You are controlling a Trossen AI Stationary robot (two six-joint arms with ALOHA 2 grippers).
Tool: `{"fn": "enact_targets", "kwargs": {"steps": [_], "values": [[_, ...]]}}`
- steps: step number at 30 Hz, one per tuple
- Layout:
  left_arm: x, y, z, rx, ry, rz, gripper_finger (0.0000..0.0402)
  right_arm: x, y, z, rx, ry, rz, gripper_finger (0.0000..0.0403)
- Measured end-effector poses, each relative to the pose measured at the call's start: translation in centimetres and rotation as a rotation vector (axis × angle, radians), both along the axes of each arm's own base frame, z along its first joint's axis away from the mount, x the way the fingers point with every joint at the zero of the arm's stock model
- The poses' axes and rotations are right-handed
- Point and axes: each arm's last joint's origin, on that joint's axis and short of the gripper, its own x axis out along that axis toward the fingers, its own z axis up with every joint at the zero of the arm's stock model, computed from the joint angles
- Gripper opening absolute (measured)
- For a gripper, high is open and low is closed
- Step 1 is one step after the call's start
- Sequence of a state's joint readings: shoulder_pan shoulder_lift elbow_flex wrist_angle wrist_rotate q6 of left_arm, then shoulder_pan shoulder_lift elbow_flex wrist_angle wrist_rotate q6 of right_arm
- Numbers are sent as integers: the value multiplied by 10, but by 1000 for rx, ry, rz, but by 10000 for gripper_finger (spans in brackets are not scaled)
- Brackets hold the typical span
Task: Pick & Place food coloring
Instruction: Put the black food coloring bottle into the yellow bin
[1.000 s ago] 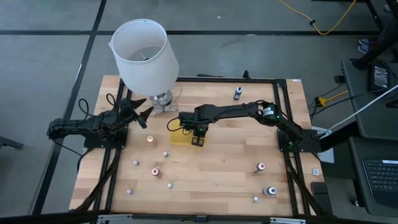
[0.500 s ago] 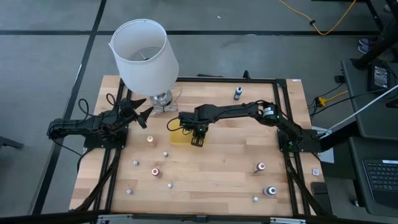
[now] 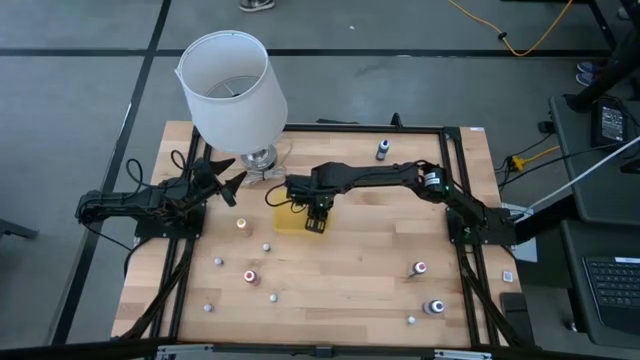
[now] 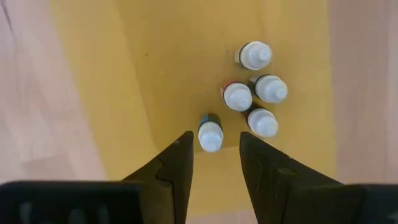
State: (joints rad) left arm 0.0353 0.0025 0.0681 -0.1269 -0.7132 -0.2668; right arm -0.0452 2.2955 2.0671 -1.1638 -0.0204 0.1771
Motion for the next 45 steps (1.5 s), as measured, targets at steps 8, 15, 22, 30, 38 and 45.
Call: {"fn": "enact_targets", "kwargs": {"steps": [8,15,22,30,38,45], "values": [[0,0,0,0,0,0,312,1,5,49,-4,-67,99,132],[0,0,0,0,0,0,312,-5,28,92,2,-198,242,132],[0,0,0,0,0,0,311,-24,65,119,-14,-231,426,132],[0,0,0,0,0,0,312,-50,136,122,30,-136,615,132],[0,0,0,0,0,0,311,-82,210,119,66,-82,690,159],[0,0,0,0,1,0,312,-121,269,118,44,-46,745,267]]}}
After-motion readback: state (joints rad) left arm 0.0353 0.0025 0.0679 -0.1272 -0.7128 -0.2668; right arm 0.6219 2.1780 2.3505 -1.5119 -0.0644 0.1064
